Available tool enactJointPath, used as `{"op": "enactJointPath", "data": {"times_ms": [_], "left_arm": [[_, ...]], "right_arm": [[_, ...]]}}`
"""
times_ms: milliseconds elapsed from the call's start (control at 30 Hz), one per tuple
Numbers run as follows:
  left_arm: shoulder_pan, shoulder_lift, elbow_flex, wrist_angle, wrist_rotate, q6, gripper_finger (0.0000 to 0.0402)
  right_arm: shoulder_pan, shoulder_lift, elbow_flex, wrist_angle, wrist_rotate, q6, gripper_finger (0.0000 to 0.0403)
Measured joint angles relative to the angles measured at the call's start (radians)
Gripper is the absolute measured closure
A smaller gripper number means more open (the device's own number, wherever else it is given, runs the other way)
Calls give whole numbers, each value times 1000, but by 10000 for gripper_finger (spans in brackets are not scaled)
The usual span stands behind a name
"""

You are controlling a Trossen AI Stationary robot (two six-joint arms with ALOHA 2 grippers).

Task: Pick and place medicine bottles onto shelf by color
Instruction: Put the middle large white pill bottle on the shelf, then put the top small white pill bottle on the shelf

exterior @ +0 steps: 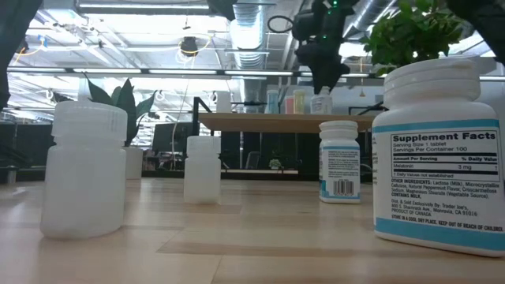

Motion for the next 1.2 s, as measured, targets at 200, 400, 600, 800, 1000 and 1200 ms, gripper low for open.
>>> {"op": "enactJointPath", "data": {"times_ms": [200,400,600,800,1000,1200], "left_arm": [[0,0,0,0,0,1,164],[0,0,0,0,0,0,164],[0,0,0,0,0,0,164],[0,0,0,0,0,0,164],[0,0,0,0,1,-11,164],[-1,0,0,0,20,-29,164]], "right_arm": [[-40,-7,0,-11,1,43,210],[-46,-7,0,-28,1,51,168],[-45,-5,0,-28,1,53,155],[-45,-6,93,-35,1,65,155],[-18,-16,248,-93,-1,101,154],[102,-171,200,-94,-182,126,154]]}}
